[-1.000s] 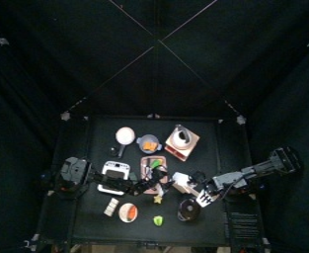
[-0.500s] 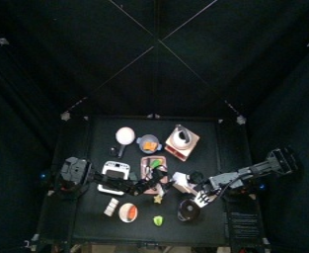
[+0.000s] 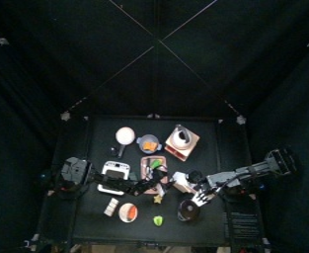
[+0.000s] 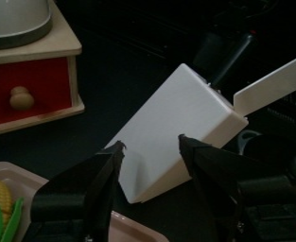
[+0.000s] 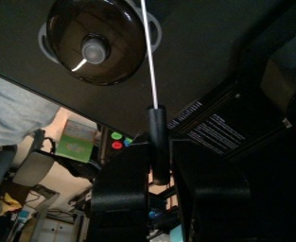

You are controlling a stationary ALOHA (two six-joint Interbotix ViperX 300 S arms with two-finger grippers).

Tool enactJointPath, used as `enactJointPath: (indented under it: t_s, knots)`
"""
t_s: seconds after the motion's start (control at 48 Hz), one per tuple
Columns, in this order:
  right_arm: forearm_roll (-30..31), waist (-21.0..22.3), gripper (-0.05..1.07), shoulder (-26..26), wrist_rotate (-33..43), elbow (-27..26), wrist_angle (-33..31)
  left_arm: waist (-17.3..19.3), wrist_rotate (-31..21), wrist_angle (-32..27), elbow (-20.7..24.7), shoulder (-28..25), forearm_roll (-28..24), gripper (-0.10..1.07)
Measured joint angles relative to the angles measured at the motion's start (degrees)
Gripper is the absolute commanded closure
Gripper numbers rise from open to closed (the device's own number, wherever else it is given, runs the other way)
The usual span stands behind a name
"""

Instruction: Put cleaver back in holder

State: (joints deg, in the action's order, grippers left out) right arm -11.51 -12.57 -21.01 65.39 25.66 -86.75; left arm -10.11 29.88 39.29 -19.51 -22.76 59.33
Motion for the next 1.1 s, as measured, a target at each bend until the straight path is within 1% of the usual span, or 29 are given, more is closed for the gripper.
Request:
enactJointPath:
  t_s: [0.146,0.292,0.75,1.104]
  knots:
    - [-0.09,1.14,0.58,1.76,-5.36,-0.53,-0.09,0.09,0.09,0.0,0.0,0.0,-0.09,0.11]
    - [-0.18,2.99,0.58,3.34,-8.53,-0.88,-0.09,0.09,0.09,0.0,0.0,0.0,-0.09,0.11]
    - [1.32,5.63,0.58,3.43,-9.58,-0.88,0.62,-0.09,0.18,0.0,0.09,-0.26,-0.09,0.11]
    - [-0.44,6.94,0.58,4.22,-9.58,-1.14,0.79,0.0,0.09,0.0,0.26,-0.44,-0.53,0.11]
